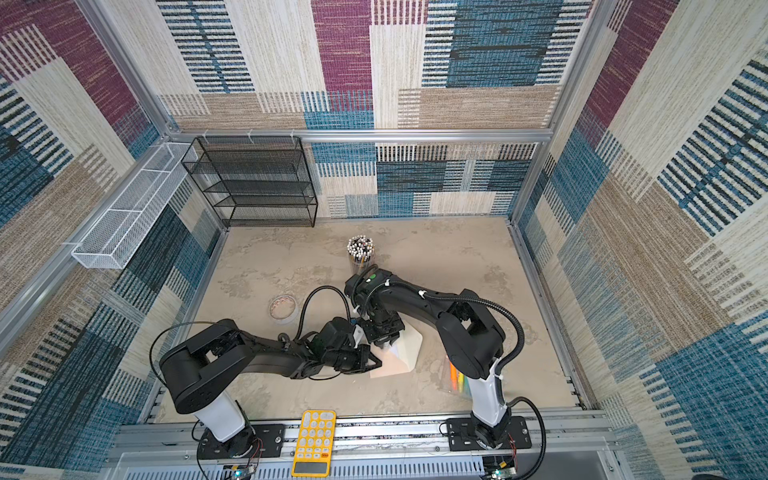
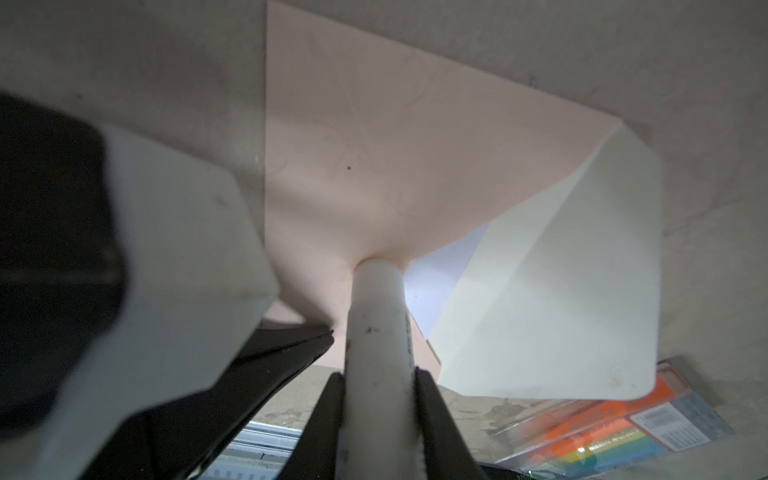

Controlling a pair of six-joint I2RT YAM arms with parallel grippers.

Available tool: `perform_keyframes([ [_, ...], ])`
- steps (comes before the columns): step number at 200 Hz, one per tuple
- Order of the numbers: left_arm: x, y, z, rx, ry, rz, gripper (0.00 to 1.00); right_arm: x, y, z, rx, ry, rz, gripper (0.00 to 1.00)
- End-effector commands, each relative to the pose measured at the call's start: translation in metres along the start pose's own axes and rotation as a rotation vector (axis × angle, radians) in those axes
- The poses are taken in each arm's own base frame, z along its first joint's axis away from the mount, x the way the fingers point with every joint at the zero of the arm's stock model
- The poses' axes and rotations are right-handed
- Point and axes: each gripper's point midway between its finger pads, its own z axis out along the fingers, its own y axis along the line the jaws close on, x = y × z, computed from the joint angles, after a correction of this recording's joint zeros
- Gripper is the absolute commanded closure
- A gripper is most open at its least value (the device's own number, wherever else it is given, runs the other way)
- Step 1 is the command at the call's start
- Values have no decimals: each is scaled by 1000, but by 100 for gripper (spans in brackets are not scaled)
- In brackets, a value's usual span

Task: Place the letter into the envelope and seal it
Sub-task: 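Rub the glue stick on the envelope while the left gripper presses it down, then lift the glue stick off the envelope with the right gripper while the left gripper rises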

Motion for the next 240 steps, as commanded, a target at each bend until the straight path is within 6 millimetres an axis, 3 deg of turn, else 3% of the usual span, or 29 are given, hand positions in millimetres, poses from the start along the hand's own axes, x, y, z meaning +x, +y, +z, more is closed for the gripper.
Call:
perform_keyframes([
  [1, 24, 43, -1, -165, 71, -62, 100, -25, -10, 7, 63, -91, 16, 100],
  [67, 25, 47, 1, -167, 74, -70, 100, -30, -11, -5, 61, -112, 25, 100],
  [150, 27, 52, 0, -176, 79, -80, 100, -27, -17, -57, 53, -203, 50, 100],
  [162, 26, 51, 0, -175, 78, -82, 100, -30, -14, -74, 27, -247, 51, 100],
  [199, 20, 39, -3, -155, 67, -65, 100, -25, -10, -108, -51, -357, 67, 100],
  [240, 1, 4, -13, -97, 29, -2, 98, -13, -9, -135, -168, -513, 82, 100],
])
